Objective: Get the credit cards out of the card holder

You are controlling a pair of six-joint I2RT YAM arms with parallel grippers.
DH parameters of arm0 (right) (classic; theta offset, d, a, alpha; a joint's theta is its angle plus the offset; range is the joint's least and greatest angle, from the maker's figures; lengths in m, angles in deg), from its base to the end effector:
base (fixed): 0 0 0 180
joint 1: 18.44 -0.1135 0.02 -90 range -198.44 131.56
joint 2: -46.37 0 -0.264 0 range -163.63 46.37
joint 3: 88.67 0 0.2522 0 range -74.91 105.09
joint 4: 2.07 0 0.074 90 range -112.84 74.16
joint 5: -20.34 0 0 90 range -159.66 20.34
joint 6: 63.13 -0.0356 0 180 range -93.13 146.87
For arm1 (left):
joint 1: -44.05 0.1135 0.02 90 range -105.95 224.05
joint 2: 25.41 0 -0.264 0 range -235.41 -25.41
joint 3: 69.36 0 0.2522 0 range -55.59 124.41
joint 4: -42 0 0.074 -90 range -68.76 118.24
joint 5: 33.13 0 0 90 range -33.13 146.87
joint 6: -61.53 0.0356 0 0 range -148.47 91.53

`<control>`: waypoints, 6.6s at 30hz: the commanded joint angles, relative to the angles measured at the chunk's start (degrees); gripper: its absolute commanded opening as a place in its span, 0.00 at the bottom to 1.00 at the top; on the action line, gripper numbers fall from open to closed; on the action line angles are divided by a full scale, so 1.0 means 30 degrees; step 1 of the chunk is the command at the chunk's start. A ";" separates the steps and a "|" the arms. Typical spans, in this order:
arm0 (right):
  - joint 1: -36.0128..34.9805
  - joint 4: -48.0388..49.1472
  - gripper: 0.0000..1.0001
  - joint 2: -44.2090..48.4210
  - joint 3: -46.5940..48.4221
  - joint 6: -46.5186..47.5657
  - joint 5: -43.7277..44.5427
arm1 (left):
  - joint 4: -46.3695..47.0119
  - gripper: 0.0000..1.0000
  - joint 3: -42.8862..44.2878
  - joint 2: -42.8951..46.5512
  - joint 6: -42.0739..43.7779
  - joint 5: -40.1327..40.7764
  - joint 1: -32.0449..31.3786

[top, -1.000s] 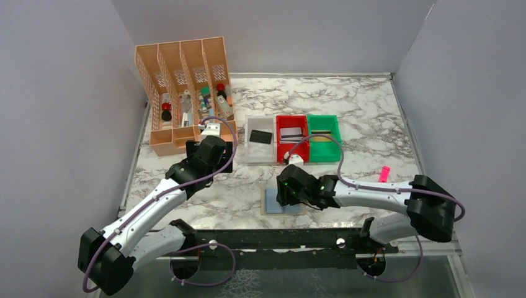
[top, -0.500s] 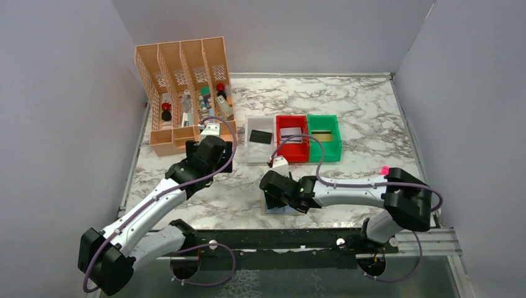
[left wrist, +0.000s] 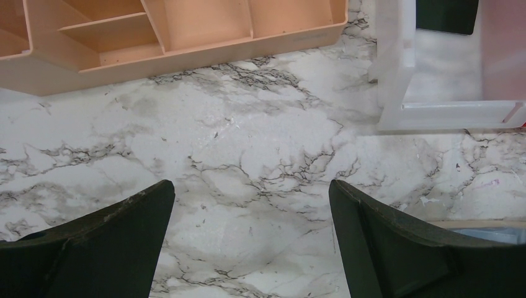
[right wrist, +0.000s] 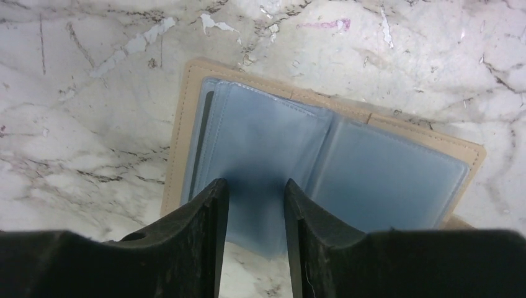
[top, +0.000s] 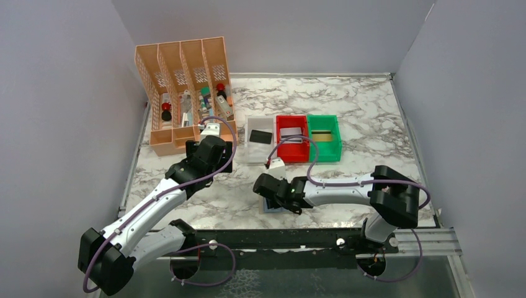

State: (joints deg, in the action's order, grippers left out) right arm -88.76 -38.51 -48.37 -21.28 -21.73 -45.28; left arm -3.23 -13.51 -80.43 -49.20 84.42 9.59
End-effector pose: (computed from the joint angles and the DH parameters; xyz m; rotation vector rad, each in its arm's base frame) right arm 0.1192 0.2896 0.1652 -0.3531 2.5186 0.2305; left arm 0.1711 -0.0975 0.2596 0.0384 2.2401 0.0503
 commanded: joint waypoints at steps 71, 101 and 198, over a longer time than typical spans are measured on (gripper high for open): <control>-0.0113 -0.1674 0.22 -0.1840 0.0527 -0.0104 0.0531 | -0.0005 0.99 0.0504 -0.0375 0.0019 -0.0207 0.0145; 0.3493 1.0787 0.01 0.5693 -0.6820 0.0038 -0.7341 | 0.8172 0.92 -0.2871 0.0185 -0.4862 -1.3176 0.0108; 0.4838 0.6736 0.33 0.5477 -0.5662 0.0235 -0.8080 | 0.7957 0.38 -0.3550 -0.2775 -0.8129 -0.4838 -0.5727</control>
State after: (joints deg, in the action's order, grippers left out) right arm -74.34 -22.67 -28.96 -40.23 -20.70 -65.80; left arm 19.72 -21.97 -92.39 -70.55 66.28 -7.45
